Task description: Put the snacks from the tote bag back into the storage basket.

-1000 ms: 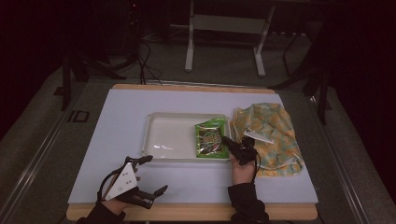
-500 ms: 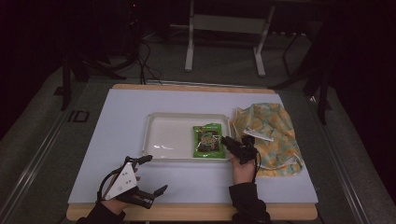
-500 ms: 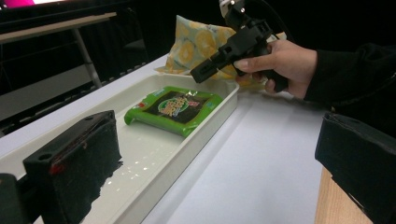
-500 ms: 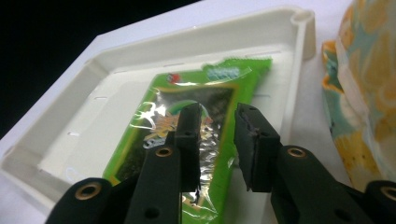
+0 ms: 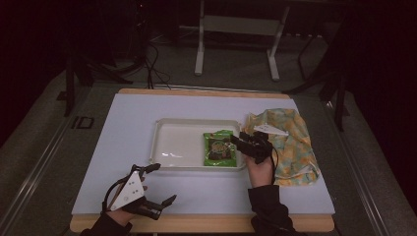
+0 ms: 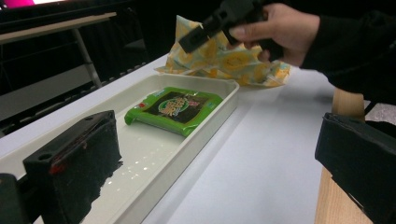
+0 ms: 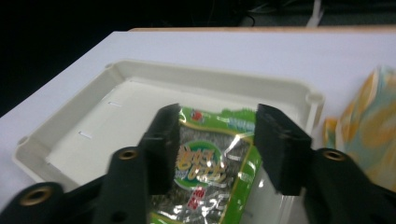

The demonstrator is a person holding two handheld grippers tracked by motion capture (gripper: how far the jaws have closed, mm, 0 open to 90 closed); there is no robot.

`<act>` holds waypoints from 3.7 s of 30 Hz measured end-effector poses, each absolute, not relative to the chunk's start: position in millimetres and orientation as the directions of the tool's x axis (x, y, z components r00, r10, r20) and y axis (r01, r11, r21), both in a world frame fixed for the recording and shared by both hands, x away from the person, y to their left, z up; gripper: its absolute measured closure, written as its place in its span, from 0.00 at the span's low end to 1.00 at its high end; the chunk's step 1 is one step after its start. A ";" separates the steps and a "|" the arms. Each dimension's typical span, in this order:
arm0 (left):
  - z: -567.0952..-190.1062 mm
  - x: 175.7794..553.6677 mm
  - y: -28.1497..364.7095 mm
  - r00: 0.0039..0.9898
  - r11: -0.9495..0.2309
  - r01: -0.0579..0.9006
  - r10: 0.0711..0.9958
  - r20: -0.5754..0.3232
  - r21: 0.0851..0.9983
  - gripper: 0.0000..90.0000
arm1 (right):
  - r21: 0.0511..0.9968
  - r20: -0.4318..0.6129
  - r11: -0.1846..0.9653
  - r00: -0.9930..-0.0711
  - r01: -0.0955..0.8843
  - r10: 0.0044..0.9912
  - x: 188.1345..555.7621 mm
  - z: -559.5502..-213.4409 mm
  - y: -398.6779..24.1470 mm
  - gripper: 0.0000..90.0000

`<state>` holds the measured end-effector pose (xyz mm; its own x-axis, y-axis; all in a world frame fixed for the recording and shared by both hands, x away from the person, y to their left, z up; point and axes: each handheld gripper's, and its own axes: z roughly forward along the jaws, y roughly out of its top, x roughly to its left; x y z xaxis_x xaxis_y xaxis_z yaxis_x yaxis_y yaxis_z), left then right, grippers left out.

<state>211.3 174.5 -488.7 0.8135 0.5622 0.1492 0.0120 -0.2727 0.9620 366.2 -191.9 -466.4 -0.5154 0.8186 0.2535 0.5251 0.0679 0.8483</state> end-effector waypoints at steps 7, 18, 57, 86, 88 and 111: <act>-489.0 211.8 174.7 0.814 -0.274 0.015 0.562 0.148 0.962 0.00 | 0.868 0.207 0.100 -0.539 0.486 0.817 375.0 -442.4 -197.6 0.37; -488.9 211.4 175.0 0.813 -0.276 0.015 0.563 0.149 0.961 0.00 | 0.885 0.141 0.142 -0.546 0.444 0.826 380.4 -411.6 -216.8 0.19; -491.1 213.7 174.1 0.801 -0.300 0.041 0.581 0.148 0.953 0.00 | 0.913 0.049 0.157 -0.484 0.377 0.874 320.3 -424.4 -306.7 0.19; -490.2 212.7 172.9 0.804 -0.298 0.038 0.576 0.148 0.954 0.00 | 0.918 -0.024 0.196 -0.446 0.344 0.895 278.7 -446.8 -339.5 0.17; -490.4 212.7 172.8 0.805 -0.302 0.040 0.575 0.149 0.953 0.00 | 0.920 -0.018 0.189 -0.446 0.343 0.895 277.1 -447.5 -341.0 0.17; -491.9 213.6 172.0 0.816 -0.304 0.047 0.562 0.139 0.952 0.00 | 0.936 -0.016 0.160 -0.415 0.314 0.909 274.8 -455.3 -349.2 0.17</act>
